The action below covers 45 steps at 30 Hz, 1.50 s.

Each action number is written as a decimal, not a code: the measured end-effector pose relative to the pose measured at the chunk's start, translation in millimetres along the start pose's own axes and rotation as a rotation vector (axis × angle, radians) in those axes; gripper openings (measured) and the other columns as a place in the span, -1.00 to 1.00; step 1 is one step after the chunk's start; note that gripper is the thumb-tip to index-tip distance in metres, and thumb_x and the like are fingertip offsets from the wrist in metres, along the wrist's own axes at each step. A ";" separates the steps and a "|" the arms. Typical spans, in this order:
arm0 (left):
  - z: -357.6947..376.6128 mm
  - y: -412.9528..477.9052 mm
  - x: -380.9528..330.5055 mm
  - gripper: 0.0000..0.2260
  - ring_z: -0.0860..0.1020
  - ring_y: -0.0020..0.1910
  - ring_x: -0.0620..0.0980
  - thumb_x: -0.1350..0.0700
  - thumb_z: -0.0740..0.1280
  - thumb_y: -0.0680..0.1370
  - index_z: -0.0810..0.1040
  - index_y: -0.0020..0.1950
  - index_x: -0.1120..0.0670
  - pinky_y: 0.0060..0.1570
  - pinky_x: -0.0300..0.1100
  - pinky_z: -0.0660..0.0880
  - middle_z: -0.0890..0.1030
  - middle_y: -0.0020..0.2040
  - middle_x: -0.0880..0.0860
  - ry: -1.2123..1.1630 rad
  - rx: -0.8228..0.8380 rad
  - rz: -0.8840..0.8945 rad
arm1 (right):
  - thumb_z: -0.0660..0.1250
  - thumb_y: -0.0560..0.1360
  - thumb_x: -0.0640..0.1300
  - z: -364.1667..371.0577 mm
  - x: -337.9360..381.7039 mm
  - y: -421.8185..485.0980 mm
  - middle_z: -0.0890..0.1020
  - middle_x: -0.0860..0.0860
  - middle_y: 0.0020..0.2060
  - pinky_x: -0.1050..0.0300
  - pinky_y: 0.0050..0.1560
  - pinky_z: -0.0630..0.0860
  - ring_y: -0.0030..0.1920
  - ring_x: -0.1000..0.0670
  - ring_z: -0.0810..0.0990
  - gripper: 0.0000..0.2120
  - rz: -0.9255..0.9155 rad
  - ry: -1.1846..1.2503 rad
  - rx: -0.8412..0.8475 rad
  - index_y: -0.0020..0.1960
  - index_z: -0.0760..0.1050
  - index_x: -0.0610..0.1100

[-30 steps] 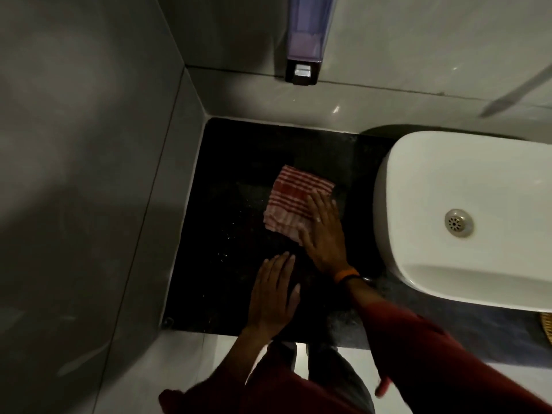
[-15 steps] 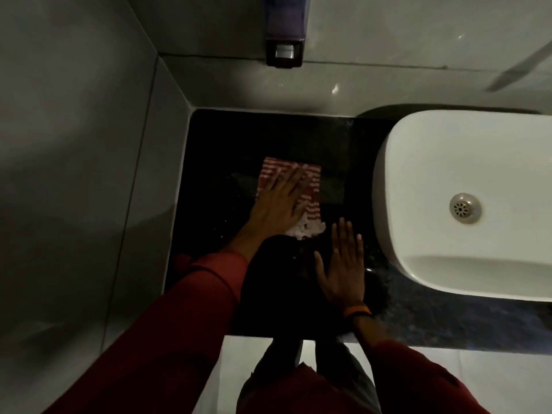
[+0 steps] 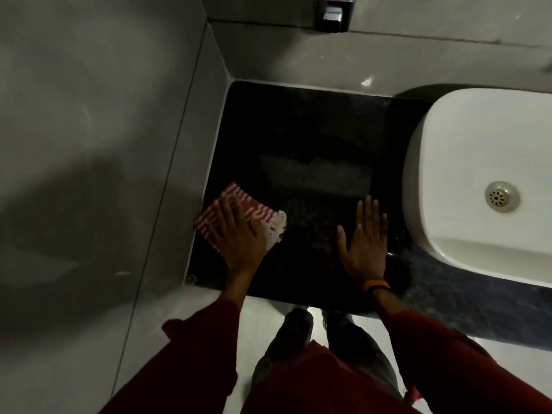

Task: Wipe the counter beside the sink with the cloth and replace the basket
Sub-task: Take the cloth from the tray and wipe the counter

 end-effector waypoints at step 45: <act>-17.3 11.4 49.6 -0.45 -0.05 0.62 0.10 -0.05 0.04 0.65 0.06 0.60 0.11 0.59 0.11 -0.05 0.04 0.64 0.12 -0.124 0.061 0.672 | 0.27 0.60 -0.17 -30.7 7.8 -98.9 0.42 0.05 0.50 -0.07 0.61 0.04 0.59 0.00 0.20 -0.61 -0.868 0.267 0.482 0.41 0.49 -0.01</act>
Point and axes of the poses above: each hand's wrist, its own y-axis towards the middle knuckle, its own z-axis out of the palm, x = y × z, the point moved 1 cm from there along y, towards the middle knuckle
